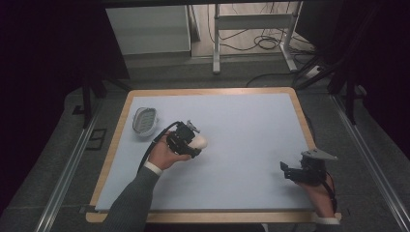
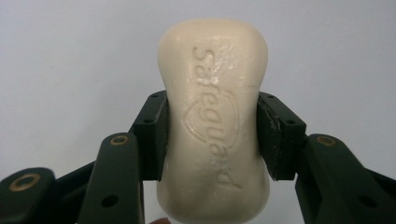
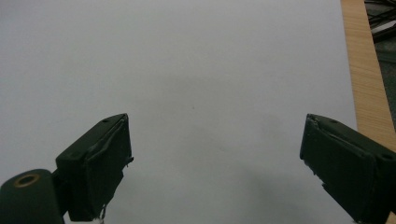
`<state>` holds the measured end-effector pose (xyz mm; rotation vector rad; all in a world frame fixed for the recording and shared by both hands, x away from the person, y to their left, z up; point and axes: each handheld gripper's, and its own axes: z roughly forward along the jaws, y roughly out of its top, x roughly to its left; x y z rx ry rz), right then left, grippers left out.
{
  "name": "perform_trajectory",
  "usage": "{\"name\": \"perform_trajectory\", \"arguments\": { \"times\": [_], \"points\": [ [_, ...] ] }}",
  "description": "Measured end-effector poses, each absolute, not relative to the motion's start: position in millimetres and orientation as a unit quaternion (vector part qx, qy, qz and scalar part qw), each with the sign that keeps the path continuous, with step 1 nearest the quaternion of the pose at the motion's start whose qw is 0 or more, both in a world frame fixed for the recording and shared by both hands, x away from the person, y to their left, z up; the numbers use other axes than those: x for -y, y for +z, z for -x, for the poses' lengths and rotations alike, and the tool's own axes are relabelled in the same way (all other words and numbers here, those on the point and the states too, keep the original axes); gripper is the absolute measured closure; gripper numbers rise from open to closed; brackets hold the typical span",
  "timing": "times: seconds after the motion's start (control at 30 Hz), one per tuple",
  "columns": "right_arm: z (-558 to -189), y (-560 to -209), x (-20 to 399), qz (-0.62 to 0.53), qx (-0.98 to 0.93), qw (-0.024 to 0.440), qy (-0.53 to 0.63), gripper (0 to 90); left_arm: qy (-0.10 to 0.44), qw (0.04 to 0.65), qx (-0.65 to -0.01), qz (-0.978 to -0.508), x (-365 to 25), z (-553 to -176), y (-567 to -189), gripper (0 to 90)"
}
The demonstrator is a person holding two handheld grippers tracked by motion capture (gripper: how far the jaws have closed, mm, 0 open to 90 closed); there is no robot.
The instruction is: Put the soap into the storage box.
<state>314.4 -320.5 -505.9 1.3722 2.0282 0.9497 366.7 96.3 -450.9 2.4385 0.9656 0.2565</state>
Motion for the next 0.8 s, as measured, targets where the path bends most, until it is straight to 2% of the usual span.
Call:
{"name": "perform_trajectory", "arguments": {
  "times": [0.8],
  "points": [
    [-314.7, -505.9, 321.4, -0.507, -0.746, 0.254, 0.349, 8.6, 0.107, 0.245, -0.385, -0.883, -122.0, -382.0, -441.4, 49.6]
  ]
}}
